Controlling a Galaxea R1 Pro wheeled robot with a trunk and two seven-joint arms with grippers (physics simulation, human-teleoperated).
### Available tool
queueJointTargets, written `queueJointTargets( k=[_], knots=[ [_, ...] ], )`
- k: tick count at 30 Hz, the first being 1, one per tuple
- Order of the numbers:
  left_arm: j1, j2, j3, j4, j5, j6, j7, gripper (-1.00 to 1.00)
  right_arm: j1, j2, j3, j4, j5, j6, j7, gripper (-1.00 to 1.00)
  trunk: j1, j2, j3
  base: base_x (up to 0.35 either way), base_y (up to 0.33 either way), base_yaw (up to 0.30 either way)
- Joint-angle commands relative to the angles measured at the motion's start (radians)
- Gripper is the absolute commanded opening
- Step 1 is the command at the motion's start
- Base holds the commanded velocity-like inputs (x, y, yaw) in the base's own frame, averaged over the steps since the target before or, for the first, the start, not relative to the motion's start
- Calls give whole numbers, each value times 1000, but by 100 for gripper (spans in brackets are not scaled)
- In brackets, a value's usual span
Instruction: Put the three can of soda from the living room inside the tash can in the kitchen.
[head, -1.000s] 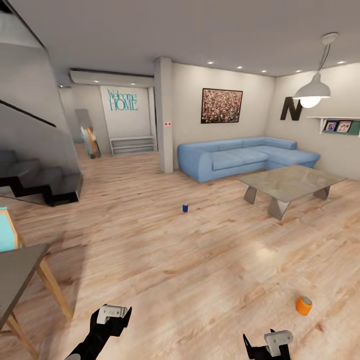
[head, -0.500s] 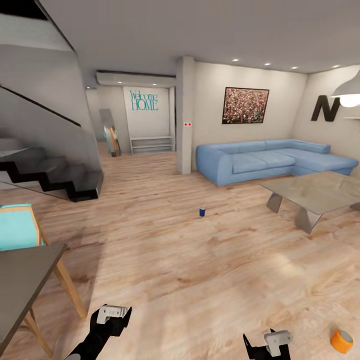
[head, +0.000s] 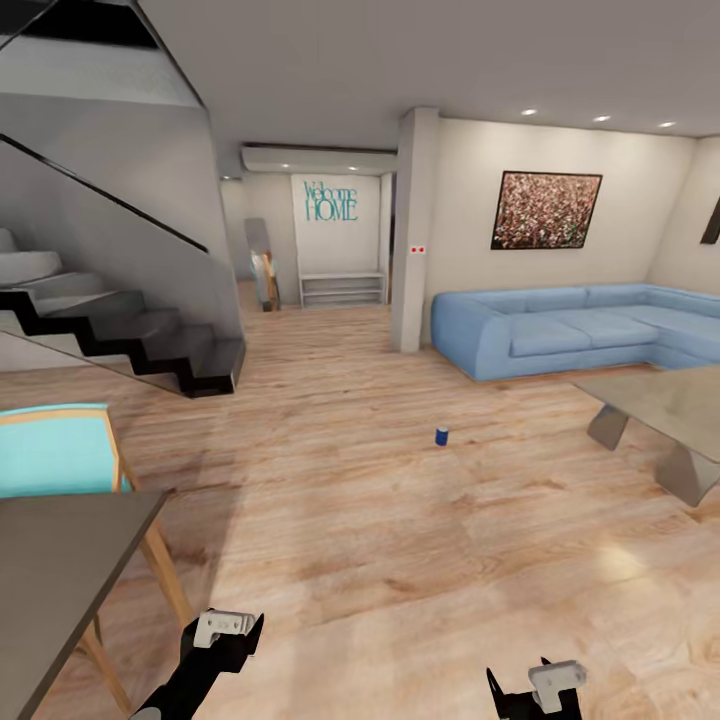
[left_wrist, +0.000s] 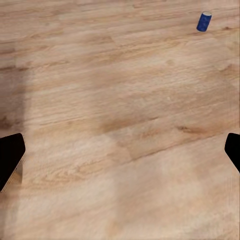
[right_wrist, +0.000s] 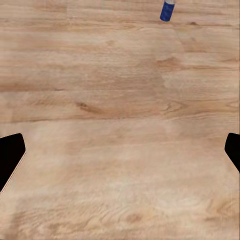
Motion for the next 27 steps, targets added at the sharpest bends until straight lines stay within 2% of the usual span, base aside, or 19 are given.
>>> queueJointTargets(
  k=[1,12,27],
  knots=[
    [0,0,0,0,0,0,0,100,0,0,0,0,1,0,0,100,0,0,0,312,0,203],
    [-1,0,0,1,-2,0,0,100,0,1,1,0,1,0,0,100,0,0,0,320,0,131],
    [0,1,0,1,0,0,0,100,0,-1,0,0,0,1,1,100,0,0,0,323,0,11]
  ],
)
